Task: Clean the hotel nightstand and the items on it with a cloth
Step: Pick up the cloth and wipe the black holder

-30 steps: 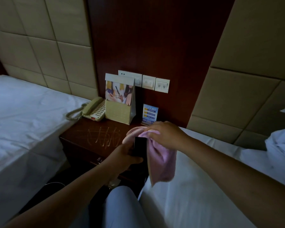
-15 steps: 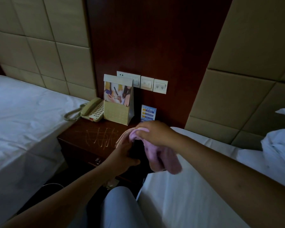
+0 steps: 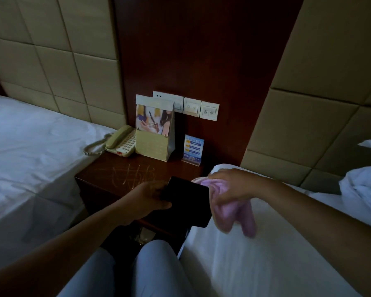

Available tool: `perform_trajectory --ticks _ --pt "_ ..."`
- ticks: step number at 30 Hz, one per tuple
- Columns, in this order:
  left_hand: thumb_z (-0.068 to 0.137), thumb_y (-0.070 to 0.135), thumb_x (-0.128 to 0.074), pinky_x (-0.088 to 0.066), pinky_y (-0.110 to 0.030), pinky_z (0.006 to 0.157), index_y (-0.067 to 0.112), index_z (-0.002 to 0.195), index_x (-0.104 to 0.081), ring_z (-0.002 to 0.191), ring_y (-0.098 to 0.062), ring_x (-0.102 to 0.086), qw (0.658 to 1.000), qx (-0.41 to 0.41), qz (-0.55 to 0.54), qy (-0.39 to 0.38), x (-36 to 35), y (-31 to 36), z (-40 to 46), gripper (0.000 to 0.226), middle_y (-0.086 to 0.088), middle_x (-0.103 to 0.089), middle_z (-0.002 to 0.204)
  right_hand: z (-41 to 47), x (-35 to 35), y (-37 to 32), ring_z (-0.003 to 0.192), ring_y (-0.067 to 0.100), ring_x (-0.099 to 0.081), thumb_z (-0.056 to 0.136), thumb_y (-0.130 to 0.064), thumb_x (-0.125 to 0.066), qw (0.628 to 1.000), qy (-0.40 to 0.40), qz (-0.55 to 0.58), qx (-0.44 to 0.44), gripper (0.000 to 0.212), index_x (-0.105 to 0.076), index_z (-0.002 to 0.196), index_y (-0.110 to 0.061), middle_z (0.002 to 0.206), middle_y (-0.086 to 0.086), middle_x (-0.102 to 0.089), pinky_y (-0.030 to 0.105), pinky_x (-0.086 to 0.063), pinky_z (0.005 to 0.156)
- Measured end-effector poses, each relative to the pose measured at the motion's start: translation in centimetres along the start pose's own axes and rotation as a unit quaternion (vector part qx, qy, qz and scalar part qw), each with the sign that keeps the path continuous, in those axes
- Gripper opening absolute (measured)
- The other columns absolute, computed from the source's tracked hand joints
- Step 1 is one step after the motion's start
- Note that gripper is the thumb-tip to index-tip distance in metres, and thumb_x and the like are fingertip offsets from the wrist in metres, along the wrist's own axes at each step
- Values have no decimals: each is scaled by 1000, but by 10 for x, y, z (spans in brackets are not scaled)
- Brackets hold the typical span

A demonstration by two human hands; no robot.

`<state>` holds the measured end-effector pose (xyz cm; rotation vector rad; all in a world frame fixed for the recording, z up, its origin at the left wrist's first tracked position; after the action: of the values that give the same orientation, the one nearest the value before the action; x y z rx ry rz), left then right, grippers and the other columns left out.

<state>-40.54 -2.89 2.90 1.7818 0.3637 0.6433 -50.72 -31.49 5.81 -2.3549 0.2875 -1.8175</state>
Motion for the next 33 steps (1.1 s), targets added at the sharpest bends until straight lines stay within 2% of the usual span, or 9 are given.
perform_trajectory --ticks 4,8,11,15,19,22,24,28,33 --pt "87 9 -76 -53 -34 103 25 127 -67 114 -10 -67 996 -5 89 -2 2 -3 3 44 6 -73 119 2 -9 -1 91 10 -57 75 -66 -52 993 46 -103 19 37 -58 95 -37 97 -13 -59 42 -51 85" --pt "94 22 -70 -54 -28 93 29 137 -58 108 -13 -65 985 4 139 107 6 -9 9 45 18 -65 111 4 -13 -5 96 17 -56 80 -62 -48 988 114 -101 37 38 -61 99 -32 100 -11 -59 43 -52 81" --pt "97 40 -63 -60 -48 85 13 129 -61 97 -26 -70 958 179 -120 187 0 -11 7 42 -8 -70 115 1 -10 -6 100 18 -52 85 -60 -53 980 158 -116 20 34 -63 104 -33 105 -12 -59 40 -53 79" --pt "100 42 -58 -63 -42 70 12 124 -63 104 -40 -72 883 224 -406 69 -11 1 7 39 -26 -71 115 -4 -18 -15 97 21 -51 89 -50 -54 962 217 -159 36 25 -65 100 -30 105 -9 -58 37 -53 71" --pt "100 10 -56 -65 -37 72 1 130 -60 101 -36 -74 874 193 -441 67 -11 8 11 31 -26 -72 114 -8 -30 -15 86 23 -54 85 -47 -51 936 273 -197 99 25 -65 92 -28 99 -7 -61 35 -49 59" --pt "99 6 -54 -62 -40 86 -3 130 -59 108 -37 -71 868 184 -458 53 -13 5 10 33 -26 -70 119 -15 -30 -17 76 23 -54 84 -41 -54 911 320 -221 140 21 -68 88 -26 91 -6 -62 29 -39 59" --pt "98 3 -54 -64 -40 81 -2 130 -59 108 -37 -71 871 175 -455 52 -15 4 10 33 -26 -71 119 -19 -30 -16 75 21 -54 84 -42 -54 912 308 -225 149 21 -69 88 -28 92 -8 -64 26 -31 60" --pt "99 0 -51 -63 -44 75 8 126 -61 99 -33 -74 903 170 -385 85 -20 5 12 30 -17 -77 104 -18 -20 -6 95 17 -61 82 -57 -53 974 173 -114 86 32 -63 102 -34 110 -13 -63 32 -49 68" --pt "102 4 -48 -61 -48 82 21 126 -65 115 -35 -67 911 103 -397 42 -33 15 11 34 -14 -74 118 -7 29 -23 103 11 -62 87 -59 -63 951 290 107 13 44 -61 125 -37 119 -11 -65 37 -51 88"
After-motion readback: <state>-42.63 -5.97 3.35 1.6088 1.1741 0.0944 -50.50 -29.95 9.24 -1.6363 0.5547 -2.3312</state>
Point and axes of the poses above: each hand's wrist, its own z-axis towards the middle knuckle, its own x-axis out of the back of the hand, y = z × x, the point moved 1 cm from there along z, towards the middle knuckle
